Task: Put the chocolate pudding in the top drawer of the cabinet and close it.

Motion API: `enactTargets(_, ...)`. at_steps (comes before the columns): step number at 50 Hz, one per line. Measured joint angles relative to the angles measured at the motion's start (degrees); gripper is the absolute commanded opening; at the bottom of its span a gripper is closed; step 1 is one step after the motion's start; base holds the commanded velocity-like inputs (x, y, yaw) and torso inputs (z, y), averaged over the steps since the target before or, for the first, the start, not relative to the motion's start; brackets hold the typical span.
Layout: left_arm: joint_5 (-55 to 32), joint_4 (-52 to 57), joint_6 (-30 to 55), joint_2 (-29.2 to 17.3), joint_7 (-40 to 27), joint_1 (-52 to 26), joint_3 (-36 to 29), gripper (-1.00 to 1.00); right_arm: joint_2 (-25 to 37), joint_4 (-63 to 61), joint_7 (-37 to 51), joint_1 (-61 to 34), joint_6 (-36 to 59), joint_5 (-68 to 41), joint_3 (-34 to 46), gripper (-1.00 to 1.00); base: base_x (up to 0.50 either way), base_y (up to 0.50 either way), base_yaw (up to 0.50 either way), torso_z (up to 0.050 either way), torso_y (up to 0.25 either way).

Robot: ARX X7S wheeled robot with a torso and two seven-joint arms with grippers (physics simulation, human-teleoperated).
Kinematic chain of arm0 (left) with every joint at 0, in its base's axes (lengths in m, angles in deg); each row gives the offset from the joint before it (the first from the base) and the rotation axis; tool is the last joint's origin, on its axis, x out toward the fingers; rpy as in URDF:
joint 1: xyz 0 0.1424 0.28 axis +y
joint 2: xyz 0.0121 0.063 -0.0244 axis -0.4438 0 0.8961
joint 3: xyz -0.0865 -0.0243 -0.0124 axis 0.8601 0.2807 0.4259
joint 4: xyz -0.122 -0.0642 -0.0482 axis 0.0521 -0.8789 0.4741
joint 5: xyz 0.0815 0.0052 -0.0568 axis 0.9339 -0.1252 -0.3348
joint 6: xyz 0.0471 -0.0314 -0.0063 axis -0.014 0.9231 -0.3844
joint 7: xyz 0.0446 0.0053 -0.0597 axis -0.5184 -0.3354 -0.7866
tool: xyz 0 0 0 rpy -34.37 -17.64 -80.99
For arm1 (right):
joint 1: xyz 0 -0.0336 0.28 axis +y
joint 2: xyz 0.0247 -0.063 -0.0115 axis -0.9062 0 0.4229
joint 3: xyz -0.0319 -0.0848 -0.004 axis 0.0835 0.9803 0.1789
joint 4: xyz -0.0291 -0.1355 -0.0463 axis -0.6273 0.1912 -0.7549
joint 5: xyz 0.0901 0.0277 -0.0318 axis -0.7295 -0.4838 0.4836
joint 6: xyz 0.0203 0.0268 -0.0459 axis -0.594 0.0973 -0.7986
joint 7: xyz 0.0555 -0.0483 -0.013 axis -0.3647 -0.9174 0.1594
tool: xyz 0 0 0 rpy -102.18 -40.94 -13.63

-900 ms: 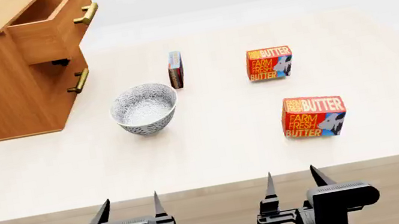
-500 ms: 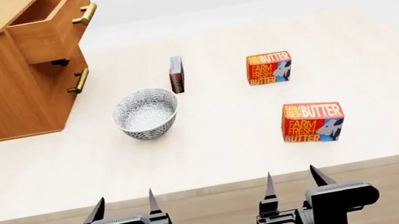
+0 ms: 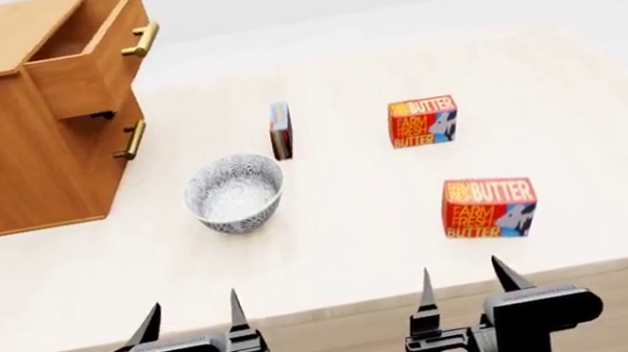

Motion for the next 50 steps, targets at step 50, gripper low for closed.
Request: enactTargets(50, -4.69, 17.12, 14.02, -6.32, -4.35, -4.81, -0.78, 1.0, 6.52, -21.18, 5.22, -0.66, 14.36, 0.11, 0.84, 1.0, 0.0, 0.0, 0.0, 0.05, 0.0)
